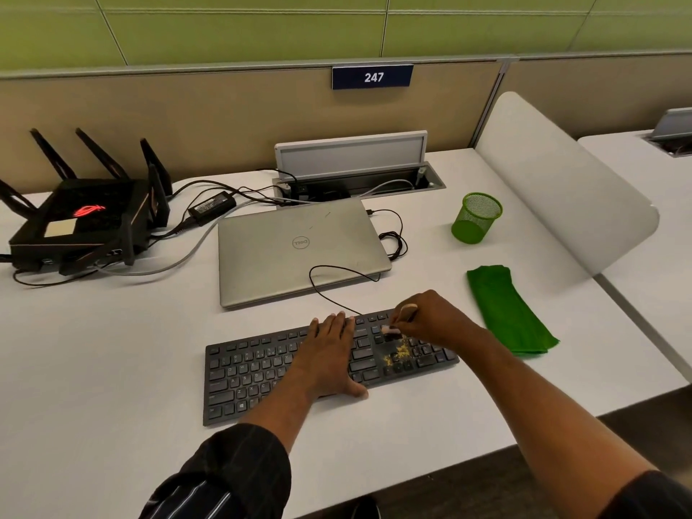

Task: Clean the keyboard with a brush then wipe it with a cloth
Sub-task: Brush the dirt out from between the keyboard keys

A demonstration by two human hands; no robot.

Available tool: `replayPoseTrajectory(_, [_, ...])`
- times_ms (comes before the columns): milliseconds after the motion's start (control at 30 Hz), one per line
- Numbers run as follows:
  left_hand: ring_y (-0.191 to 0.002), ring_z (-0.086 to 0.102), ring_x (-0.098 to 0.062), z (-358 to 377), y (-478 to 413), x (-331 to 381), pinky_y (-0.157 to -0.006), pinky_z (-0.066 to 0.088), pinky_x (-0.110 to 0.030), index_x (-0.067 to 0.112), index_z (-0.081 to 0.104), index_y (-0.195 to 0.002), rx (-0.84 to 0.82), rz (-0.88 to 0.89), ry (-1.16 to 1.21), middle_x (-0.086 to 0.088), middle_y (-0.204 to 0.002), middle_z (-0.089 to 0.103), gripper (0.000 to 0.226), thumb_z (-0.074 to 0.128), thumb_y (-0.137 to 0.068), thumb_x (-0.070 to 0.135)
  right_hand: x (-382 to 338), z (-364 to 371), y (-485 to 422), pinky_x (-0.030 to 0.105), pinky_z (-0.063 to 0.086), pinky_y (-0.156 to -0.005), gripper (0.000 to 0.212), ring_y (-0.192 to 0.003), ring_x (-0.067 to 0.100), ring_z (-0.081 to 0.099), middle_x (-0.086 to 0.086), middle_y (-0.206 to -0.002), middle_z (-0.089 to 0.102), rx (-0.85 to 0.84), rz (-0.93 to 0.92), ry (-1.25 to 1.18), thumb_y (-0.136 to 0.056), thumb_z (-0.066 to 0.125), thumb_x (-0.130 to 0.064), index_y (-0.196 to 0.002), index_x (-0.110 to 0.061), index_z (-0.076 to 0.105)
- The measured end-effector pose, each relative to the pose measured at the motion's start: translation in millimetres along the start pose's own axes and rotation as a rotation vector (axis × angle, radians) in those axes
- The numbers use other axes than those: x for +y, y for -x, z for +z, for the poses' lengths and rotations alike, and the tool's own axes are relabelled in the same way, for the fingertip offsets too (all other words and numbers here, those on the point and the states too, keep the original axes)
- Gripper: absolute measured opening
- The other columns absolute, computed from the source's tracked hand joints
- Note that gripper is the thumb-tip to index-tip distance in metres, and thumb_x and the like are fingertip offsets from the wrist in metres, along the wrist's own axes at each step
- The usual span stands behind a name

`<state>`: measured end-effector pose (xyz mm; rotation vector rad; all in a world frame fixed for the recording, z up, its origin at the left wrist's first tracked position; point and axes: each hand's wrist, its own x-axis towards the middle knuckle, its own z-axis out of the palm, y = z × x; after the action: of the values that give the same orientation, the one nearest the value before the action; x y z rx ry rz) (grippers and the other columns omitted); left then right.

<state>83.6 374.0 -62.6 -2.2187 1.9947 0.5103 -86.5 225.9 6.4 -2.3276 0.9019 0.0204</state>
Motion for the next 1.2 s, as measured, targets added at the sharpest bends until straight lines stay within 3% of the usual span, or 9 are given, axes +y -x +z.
replayPoseTrajectory(133, [-0.156,-0.005,-0.03,0,1,0,-0.126,0.001,-0.052,0.011,-0.01,-0.16,-0.002,0.003,-0.001,-0.013,-0.17,-0.006,0.137,0.067,-0.071,0.082,2,-8,-1,0.038,0.057,-0.072,0.003,-0.074,0.012,0.067,-0.004,-0.084,0.076,-0.011,0.003,0.095,-0.081,0.077,-0.022,-0.08,-0.021,0.079])
replayPoseTrajectory(300, [-0.156,-0.006,-0.03,0,0,0,-0.126,0.001,-0.052,0.011,-0.011,-0.16,-0.006,0.0,0.001,-0.013,-0.17,-0.007,0.138,0.067,-0.071,0.082,-3,-10,1,0.031,0.057,-0.073,0.011,-0.075,0.009,0.068,-0.005,-0.086,0.077,0.032,0.003,0.046,-0.081,0.071,-0.016,-0.086,-0.021,0.08])
replayPoseTrajectory(533, [-0.156,-0.006,-0.029,0,0,0,-0.126,0.001,-0.052,0.012,-0.01,-0.16,0.0,-0.001,0.016,-0.013,-0.17,-0.007,0.139,0.067,-0.07,0.082,1,-10,2,0.037,0.056,-0.067,0.018,-0.069,0.014,0.066,-0.003,-0.076,0.074,0.024,0.024,0.183,-0.079,0.062,-0.031,-0.08,-0.019,0.076])
replayPoseTrajectory(600, [-0.156,-0.006,-0.029,1,0,0,-0.126,0.0,-0.052,0.012,-0.01,-0.16,-0.003,-0.003,0.018,-0.012,-0.17,-0.007,0.138,0.067,-0.07,0.082,-3,-12,3,0.029,0.056,-0.065,0.022,-0.064,0.01,0.066,-0.002,-0.073,0.073,0.096,0.063,0.161,-0.09,0.057,-0.024,-0.079,-0.015,0.074])
replayPoseTrajectory(667, [-0.156,-0.006,-0.029,0,0,0,-0.126,0.0,-0.052,0.013,-0.011,-0.16,-0.005,-0.005,0.018,-0.012,-0.17,-0.007,0.139,0.067,-0.07,0.082,-9,-13,3,0.01,0.046,-0.056,0.03,-0.056,0.001,0.062,-0.001,-0.07,0.07,0.192,0.131,0.094,-0.097,0.051,-0.016,-0.08,-0.007,0.073])
replayPoseTrajectory(800, [-0.156,-0.007,-0.029,0,-1,0,-0.126,0.0,-0.052,0.013,-0.011,-0.16,-0.013,-0.005,0.026,-0.012,-0.17,-0.008,0.139,0.068,-0.069,0.082,-10,-7,0,0.013,0.043,-0.056,0.025,-0.066,0.017,0.066,0.006,-0.078,0.074,0.312,0.201,0.007,-0.094,0.055,-0.016,-0.08,-0.006,0.073])
replayPoseTrajectory(933, [-0.156,-0.007,-0.029,0,0,0,-0.126,-0.001,-0.051,0.013,-0.011,-0.16,-0.009,-0.006,0.022,-0.012,-0.17,-0.008,0.138,0.067,-0.07,0.082,-8,2,2,0.007,0.036,-0.048,0.031,-0.057,0.011,0.061,0.008,-0.074,0.073,0.247,0.255,-0.004,-0.096,0.051,-0.017,-0.069,-0.012,0.065])
replayPoseTrajectory(1100, [-0.156,-0.006,-0.029,1,1,0,-0.126,0.0,-0.051,0.012,-0.011,-0.16,-0.004,-0.006,0.011,-0.013,-0.169,-0.007,0.139,0.067,-0.069,0.083,-10,-3,2,0.019,0.034,-0.046,0.019,-0.052,0.011,0.056,-0.001,-0.059,0.058,0.091,0.324,0.091,-0.084,0.052,-0.019,-0.065,-0.019,0.049])
replayPoseTrajectory(1200, [-0.156,-0.006,-0.029,1,0,0,-0.126,0.0,-0.052,0.012,-0.011,-0.16,-0.004,-0.008,0.015,-0.012,-0.17,-0.007,0.14,0.068,-0.069,0.083,-11,-9,3,0.02,0.044,-0.054,0.018,-0.065,0.017,0.067,0.0,-0.068,0.069,0.141,0.261,0.083,-0.085,0.052,-0.015,-0.068,-0.014,0.058])
